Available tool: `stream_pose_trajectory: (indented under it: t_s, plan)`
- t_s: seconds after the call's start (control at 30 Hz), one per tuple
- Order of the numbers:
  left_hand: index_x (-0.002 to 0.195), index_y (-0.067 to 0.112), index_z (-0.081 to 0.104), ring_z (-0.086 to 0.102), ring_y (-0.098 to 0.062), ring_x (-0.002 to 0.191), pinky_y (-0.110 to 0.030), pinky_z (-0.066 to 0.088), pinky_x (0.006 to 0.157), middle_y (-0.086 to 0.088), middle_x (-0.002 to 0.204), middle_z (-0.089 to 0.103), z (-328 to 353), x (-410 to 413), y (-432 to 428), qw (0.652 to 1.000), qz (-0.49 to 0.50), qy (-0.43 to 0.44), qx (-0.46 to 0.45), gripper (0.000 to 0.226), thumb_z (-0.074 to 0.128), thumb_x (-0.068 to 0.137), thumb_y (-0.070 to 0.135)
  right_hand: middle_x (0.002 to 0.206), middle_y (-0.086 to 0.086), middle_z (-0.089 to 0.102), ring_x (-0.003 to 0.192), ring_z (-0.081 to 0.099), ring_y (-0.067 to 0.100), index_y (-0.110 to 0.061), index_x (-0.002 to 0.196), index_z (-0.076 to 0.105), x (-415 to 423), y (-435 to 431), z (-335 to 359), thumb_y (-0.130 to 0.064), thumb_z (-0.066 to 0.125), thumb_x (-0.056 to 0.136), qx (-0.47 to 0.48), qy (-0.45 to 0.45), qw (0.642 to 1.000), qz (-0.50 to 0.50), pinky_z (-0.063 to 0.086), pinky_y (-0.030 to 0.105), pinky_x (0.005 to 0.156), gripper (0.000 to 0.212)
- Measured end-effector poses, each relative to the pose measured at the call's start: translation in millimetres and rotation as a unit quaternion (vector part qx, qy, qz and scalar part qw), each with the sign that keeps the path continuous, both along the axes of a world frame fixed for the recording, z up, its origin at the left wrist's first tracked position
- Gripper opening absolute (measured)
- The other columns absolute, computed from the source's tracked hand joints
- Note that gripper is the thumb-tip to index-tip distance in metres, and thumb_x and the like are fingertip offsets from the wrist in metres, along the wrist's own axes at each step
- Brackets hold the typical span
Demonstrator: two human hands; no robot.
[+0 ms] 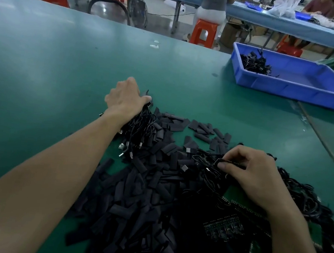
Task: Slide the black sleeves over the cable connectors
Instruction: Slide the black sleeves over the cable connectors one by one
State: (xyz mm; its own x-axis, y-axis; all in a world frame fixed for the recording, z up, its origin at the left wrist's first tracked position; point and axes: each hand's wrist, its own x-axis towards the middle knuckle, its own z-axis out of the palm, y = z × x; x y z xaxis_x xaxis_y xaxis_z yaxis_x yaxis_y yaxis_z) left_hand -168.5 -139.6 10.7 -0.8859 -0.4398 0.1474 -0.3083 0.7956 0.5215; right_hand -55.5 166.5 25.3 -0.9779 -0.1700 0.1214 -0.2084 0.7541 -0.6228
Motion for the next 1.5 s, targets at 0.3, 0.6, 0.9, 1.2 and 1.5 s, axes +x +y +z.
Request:
stream_pose_trajectory:
  t_s: [0.3, 0.6, 0.9, 1.2, 1.5]
  plan:
    - [0.095, 0.026, 0.063, 0.061, -0.002, 0.072, -0.027, 0.056, 0.073, 0.013, 0.081, 0.064, 1.1, 72.5, 84.8, 0.898, -0.412, 0.072, 0.136, 0.020, 0.079, 0.085, 0.034, 0.068, -0.011, 0.071, 0.062, 0.065, 0.004, -0.025, 0.067, 0.070, -4.6, -3.2, -6.5, -0.021, 0.090, 0.069, -0.121, 0.028, 0.991, -0.045, 0.046, 0.011, 0.057, 0.021]
    - [0.088, 0.017, 0.064, 0.044, -0.002, 0.057, -0.015, 0.038, 0.057, 0.016, 0.070, 0.057, -41.4, 92.2, 122.2, 0.793, -0.444, 0.010, 0.417, 0.021, 0.083, 0.082, 0.011, 0.072, 0.000, 0.074, 0.064, 0.067, 0.007, -0.027, 0.076, 0.074, -5.9, 2.7, -3.6, -0.029, 0.087, 0.066, -0.178, -0.064, 0.982, 0.027, 0.051, 0.016, 0.060, 0.017]
    - [0.080, 0.015, 0.064, 0.046, -0.005, 0.056, -0.015, 0.039, 0.055, 0.014, 0.064, 0.060, -39.8, 89.1, 119.7, 0.779, -0.454, 0.012, 0.432, 0.023, 0.079, 0.082, -0.002, 0.077, 0.000, 0.073, 0.070, 0.065, 0.007, -0.025, 0.079, 0.073, -7.5, 7.5, -3.7, -0.023, 0.084, 0.073, -0.177, -0.134, 0.973, 0.060, 0.050, 0.017, 0.067, 0.013]
    - [0.076, 0.016, 0.067, 0.056, -0.009, 0.064, -0.019, 0.047, 0.063, 0.006, 0.069, 0.064, -42.6, 86.5, 116.4, 0.779, -0.447, 0.008, 0.440, 0.023, 0.083, 0.078, -0.001, 0.073, 0.001, 0.072, 0.066, 0.062, 0.006, -0.015, 0.077, 0.075, -7.8, 0.9, -1.8, -0.013, 0.082, 0.078, -0.157, -0.133, 0.977, 0.050, 0.047, 0.014, 0.064, 0.007]
    - [0.072, 0.022, 0.071, 0.058, -0.005, 0.060, -0.016, 0.048, 0.061, 0.006, 0.067, 0.066, -38.8, 81.3, 111.4, 0.741, -0.484, -0.052, 0.463, 0.026, 0.084, 0.076, -0.001, 0.075, 0.004, 0.075, 0.067, 0.066, 0.009, -0.022, 0.076, 0.077, -6.8, 4.0, 3.8, -0.037, 0.082, 0.061, -0.179, -0.172, 0.966, 0.077, 0.052, 0.015, 0.065, 0.021]
